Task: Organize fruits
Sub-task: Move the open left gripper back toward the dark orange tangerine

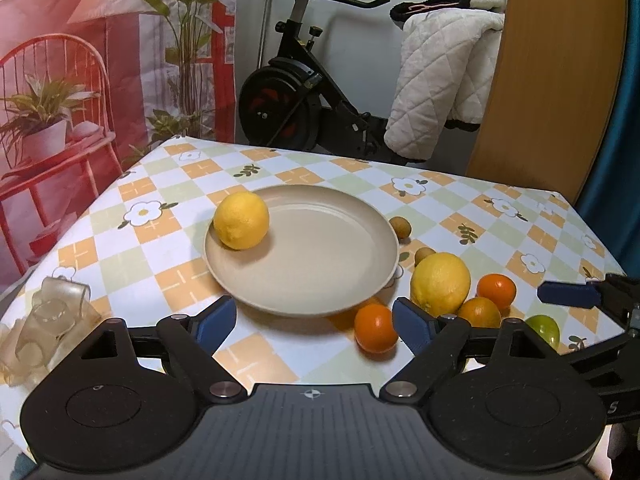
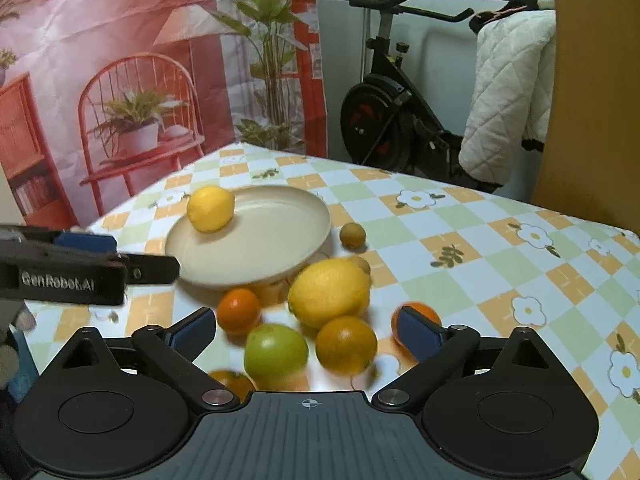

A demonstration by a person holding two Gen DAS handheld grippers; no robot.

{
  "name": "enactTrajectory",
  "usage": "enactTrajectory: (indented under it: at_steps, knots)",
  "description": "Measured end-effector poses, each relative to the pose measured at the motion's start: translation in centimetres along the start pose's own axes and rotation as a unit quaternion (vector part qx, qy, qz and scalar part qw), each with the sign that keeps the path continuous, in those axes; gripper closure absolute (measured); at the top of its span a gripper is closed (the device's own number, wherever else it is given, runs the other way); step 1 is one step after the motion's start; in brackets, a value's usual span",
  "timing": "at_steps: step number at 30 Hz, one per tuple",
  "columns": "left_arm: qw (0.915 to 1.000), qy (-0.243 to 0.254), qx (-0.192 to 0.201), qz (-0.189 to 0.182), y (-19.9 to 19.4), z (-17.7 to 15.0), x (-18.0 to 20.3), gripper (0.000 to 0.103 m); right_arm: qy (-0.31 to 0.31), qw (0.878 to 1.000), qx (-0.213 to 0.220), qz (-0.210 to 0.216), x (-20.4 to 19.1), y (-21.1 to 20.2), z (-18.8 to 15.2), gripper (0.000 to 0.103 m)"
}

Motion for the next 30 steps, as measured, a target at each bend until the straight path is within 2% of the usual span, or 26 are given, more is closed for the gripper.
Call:
enactTrajectory:
  at_steps: [4, 7, 24, 25, 27, 30]
  knots:
    - [0.9999, -0.005, -0.012, -0.004, 0.0, -0.4, -0.1, 0.016, 0.005, 1.0, -0.011, 0.01, 0.0, -0.2, -1.0, 0.008]
    - [0.9997, 0.003, -0.023, -0.007, 0.1, -0.9, 0.2, 0.016, -0.001, 1.0, -0.014, 0.022, -0.5, -0.5, -1.4, 0.013]
    - [0.9984, 0.016, -0.053, -0.014, 0.3, -2.2, 0.4, 0.016, 0.0, 0.997, -0.05, 0.063, -2.4, 0.4, -2.7, 0.013]
    - [0.9982, 0.017, -0.055, -0.015, 0.3, -2.3, 0.5, 0.016, -0.002, 0.997, -0.051, 0.066, -2.5, 0.4, -2.8, 0.014]
    - [0.998, 0.019, -0.058, -0.018, 0.4, -2.5, 0.5, 0.016, -0.007, 0.996, -0.052, 0.069, -2.8, 0.4, -2.9, 0.025]
    - [0.9975, 0.02, -0.066, -0.019, 0.6, -2.7, 0.6, 0.016, -0.015, 0.996, -0.053, 0.073, -3.1, 0.5, -2.9, 0.03]
Point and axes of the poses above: each gripper's, at about its wrist camera, not at the fingertips, and y roughly the way its jaws point, x to its right, z to its top, the point moved 7 cm from there along y, roughly the way its jaws point, and after that the axes turned 11 degrees about -y, right-handed, at the moved point
